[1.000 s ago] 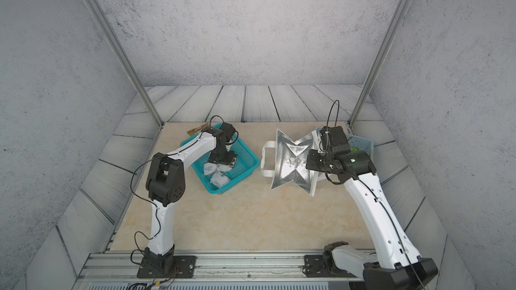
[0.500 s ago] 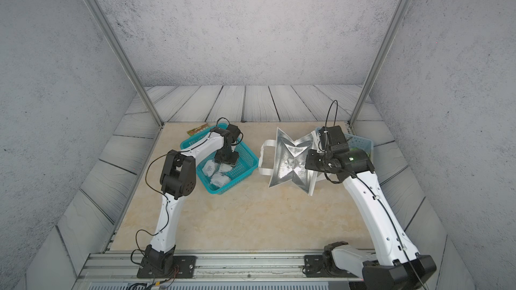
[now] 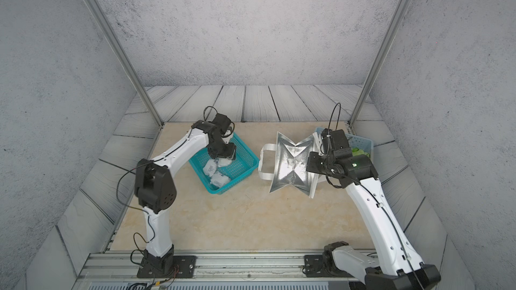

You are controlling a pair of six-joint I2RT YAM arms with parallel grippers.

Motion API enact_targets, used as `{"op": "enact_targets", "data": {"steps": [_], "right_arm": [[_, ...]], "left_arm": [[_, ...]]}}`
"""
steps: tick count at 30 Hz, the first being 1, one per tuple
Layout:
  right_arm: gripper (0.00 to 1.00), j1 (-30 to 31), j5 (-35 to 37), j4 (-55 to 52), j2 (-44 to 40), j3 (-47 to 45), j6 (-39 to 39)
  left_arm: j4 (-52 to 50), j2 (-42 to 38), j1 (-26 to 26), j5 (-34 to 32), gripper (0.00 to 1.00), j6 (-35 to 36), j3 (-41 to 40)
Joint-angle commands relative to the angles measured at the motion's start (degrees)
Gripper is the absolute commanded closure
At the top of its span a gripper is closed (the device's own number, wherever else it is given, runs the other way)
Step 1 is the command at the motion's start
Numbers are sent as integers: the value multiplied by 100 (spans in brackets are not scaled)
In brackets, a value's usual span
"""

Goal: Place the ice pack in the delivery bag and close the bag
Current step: Pick up the ice pack from the bin, then place the ice pack in the delivery bag.

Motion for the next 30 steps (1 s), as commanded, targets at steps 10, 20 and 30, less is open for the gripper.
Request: {"op": "enact_targets", "data": {"steps": [10,20,30], "right_arm": [[100,-19,-331,536,76,-218,145],[100,-20,-501,566,-50,-242,148],[100,-21,-350,339,-190,0,50]], "left_arm": [[3246,-2264,-2027,1578,76,-1481,-999],[1923,-518,-2936,-99,77,-5,379],[769,346,-3018,-1138,38,355,1119]]}}
